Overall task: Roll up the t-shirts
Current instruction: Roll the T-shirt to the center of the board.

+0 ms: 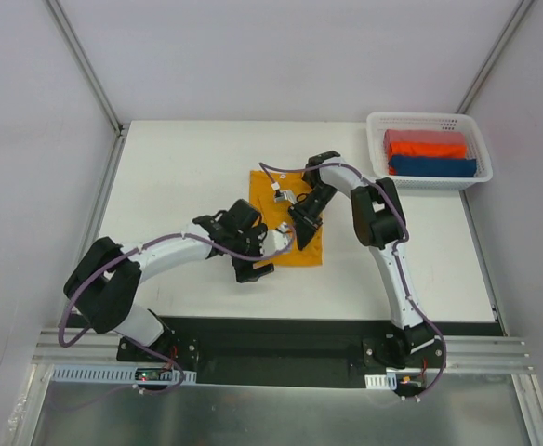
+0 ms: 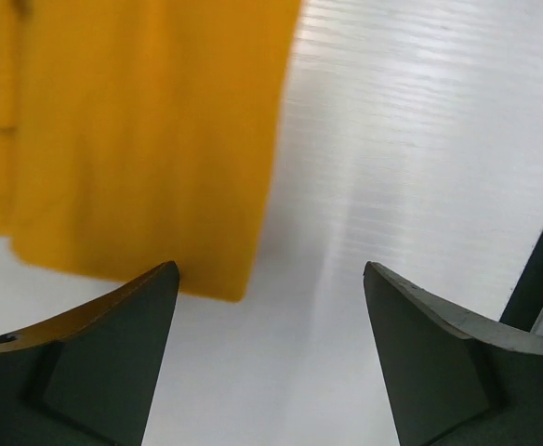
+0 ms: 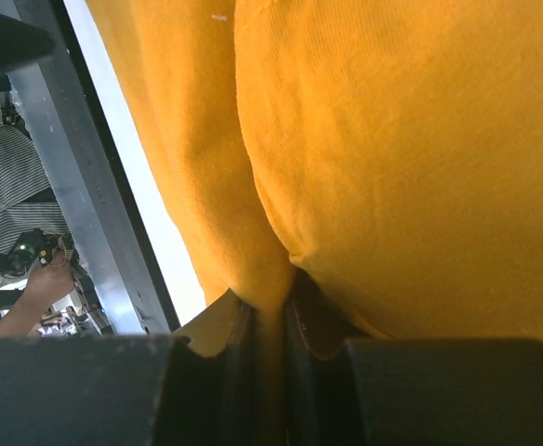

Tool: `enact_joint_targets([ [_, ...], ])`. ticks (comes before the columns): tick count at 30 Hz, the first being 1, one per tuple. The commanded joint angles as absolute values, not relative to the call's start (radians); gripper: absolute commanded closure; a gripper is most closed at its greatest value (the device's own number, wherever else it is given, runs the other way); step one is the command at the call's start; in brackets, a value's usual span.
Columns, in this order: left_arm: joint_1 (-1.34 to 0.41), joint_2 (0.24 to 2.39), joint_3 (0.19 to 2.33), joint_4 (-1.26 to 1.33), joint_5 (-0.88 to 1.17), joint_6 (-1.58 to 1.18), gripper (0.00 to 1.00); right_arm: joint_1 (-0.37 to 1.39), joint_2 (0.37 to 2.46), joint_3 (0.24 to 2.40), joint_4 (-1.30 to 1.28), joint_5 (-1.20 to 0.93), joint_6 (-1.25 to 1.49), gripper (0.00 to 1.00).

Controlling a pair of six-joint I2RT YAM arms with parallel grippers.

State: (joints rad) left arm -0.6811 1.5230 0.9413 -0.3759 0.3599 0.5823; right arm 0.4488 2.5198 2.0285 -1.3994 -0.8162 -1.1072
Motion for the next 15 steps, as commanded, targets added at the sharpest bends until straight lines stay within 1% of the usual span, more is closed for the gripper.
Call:
enact_joint_targets([
  [1, -0.773, 1.416, 0.806, -0.134, 0.262, 0.764, 0.20, 0.466, 2.559, 2.057, -1.605, -0.759, -1.132, 0.85],
  [2, -0.788, 1.413, 0.787, -0.109, 0.229, 0.776, 0.20, 0.466, 2.559, 2.059, -1.605, -0.758, -1.132, 0.85],
  [6, -0.834, 1.433, 0.744, -0.040, 0.198, 0.810, 0.23, 0.472, 2.559, 2.057, -1.605, -0.749, -1.132, 0.85],
  [13, -0.848, 1.482, 0.698, 0.026, 0.153, 0.896, 0.30, 0.474, 2.560, 2.059, -1.605, -0.749, -1.132, 0.85],
  [15, -0.848, 1.494, 0.683, 0.025, 0.166, 0.922, 0.38, 0.474, 2.563, 2.063, -1.608, -0.749, -1.132, 0.85],
])
